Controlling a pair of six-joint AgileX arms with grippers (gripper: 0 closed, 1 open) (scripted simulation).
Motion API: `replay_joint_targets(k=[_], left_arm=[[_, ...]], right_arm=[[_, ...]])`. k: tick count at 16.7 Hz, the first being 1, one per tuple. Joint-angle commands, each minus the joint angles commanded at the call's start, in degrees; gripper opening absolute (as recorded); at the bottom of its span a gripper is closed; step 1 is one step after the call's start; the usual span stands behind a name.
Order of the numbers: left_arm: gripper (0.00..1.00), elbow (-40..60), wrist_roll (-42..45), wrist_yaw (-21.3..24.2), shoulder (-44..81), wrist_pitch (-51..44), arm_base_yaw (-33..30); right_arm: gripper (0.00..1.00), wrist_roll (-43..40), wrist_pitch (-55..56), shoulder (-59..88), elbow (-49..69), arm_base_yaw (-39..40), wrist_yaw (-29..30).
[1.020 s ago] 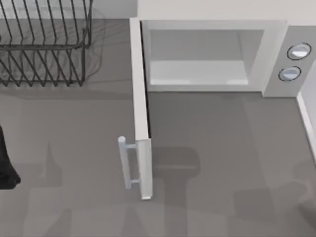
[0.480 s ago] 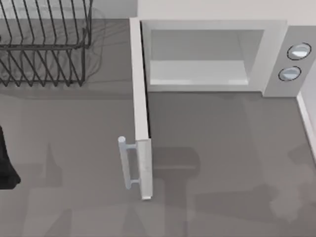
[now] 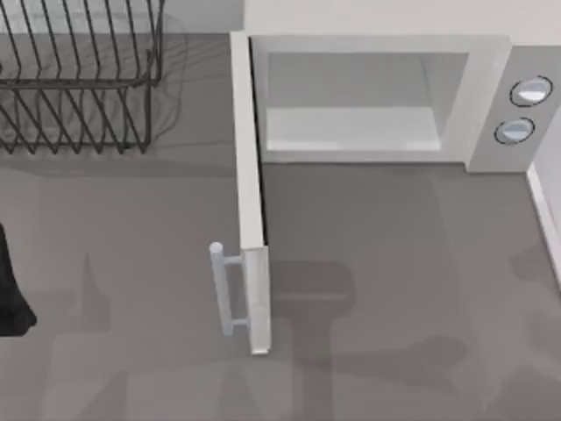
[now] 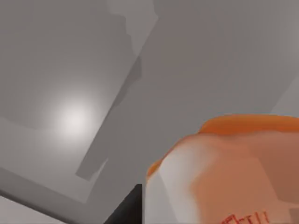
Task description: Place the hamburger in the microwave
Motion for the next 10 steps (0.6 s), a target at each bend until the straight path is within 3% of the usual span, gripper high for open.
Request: replay_joint_targets(k=[5, 10], left_arm=[[1.00, 0.00, 0.00, 0.00, 0.00, 0.00, 0.00], [1.00, 0.00, 0.00, 0.00, 0.00, 0.00, 0.00]], right_arm=[[0.00, 4.88, 6.04, 5.73, 4.09, 3.86, 1.87], [0.00, 17.62, 26.35, 22.67, 12.52, 13.86, 7.61]])
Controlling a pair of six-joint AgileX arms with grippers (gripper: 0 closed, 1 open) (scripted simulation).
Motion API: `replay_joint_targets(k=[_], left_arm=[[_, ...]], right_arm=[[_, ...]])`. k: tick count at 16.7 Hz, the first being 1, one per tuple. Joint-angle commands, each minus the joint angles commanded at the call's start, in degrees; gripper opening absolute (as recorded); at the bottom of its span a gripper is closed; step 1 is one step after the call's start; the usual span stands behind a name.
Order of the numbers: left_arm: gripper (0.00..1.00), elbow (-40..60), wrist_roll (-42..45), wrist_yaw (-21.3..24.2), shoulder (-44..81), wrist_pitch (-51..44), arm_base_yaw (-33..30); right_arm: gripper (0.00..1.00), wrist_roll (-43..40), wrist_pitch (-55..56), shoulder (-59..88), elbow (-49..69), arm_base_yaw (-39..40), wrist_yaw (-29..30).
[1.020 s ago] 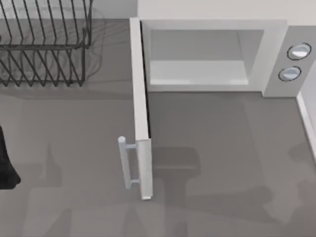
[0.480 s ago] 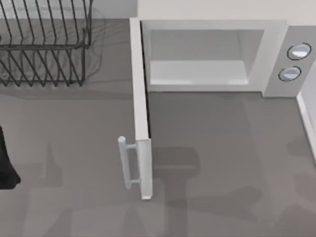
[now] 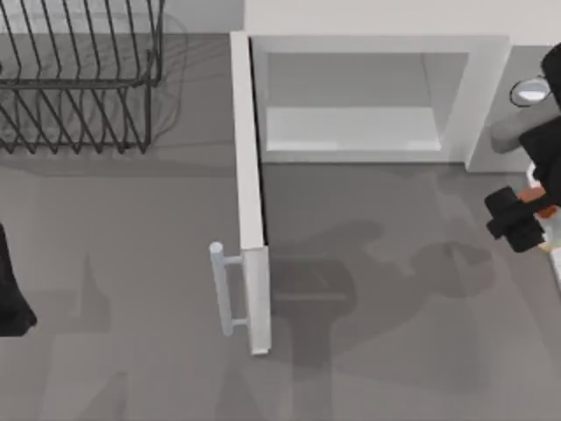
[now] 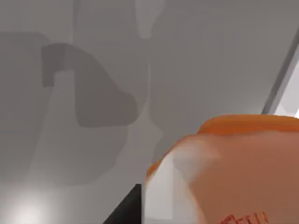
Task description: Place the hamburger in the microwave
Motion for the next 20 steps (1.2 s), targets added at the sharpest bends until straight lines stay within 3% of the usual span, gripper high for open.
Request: replay_joint_targets(k=[6, 11, 15, 20], left_arm=[[1.00, 0.00, 0.00, 0.00, 0.00, 0.00, 0.00], [1.00, 0.00, 0.00, 0.00, 0.00, 0.00, 0.00], [1.00, 0.00, 0.00, 0.00, 0.00, 0.00, 0.00], [1.00, 0.00, 0.00, 0.00, 0.00, 0.00, 0.00]], right_arm=[[0.00, 15.47, 34.39, 21.51, 9.14, 12.45, 10.94], [0.00, 23.65, 59.21, 34.13, 14.14, 19.46, 21.27], [0.00, 26.27, 68.87, 37.95, 16.17, 22.03, 27.08], [0.00, 26.55, 70.06, 38.25, 16.47, 22.34, 27.92]])
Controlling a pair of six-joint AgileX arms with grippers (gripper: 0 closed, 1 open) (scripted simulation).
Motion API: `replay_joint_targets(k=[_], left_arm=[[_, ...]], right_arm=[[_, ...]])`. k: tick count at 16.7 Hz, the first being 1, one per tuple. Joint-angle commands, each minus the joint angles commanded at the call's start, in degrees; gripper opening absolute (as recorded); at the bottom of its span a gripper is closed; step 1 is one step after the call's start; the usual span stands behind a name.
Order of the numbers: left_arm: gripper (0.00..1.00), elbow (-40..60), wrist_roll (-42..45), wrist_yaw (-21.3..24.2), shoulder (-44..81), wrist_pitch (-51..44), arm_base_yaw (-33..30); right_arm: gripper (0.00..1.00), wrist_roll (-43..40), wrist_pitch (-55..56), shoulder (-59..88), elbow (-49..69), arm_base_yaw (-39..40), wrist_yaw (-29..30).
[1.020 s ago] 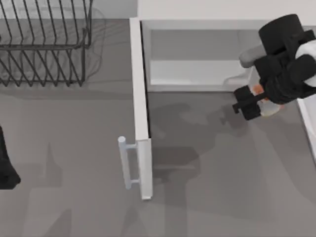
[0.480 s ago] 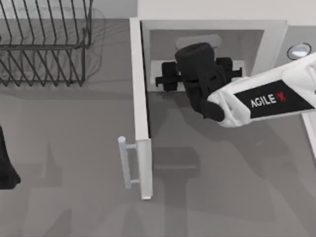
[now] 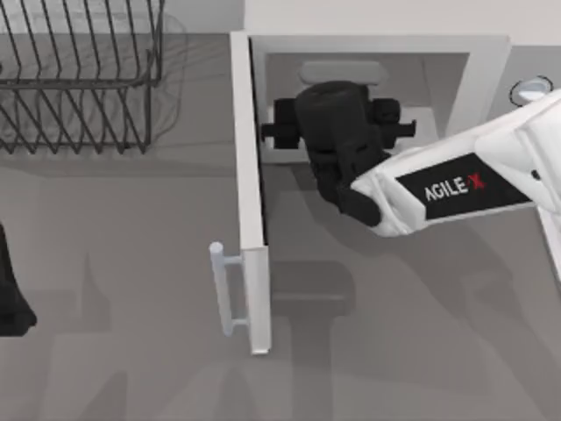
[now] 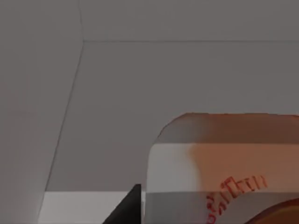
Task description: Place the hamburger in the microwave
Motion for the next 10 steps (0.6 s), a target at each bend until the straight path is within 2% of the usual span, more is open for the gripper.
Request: replay_joint_targets(k=[5, 10], left_arm=[[1.00, 0.00, 0.00, 0.00, 0.00, 0.00, 0.00], [1.00, 0.00, 0.00, 0.00, 0.00, 0.00, 0.00]], right_arm=[[0.00, -0.24, -1.86, 2.48, 3.76, -1.03, -0.56], [0.00, -1.52, -8.96, 12.84, 22.27, -3.58, -2.66]])
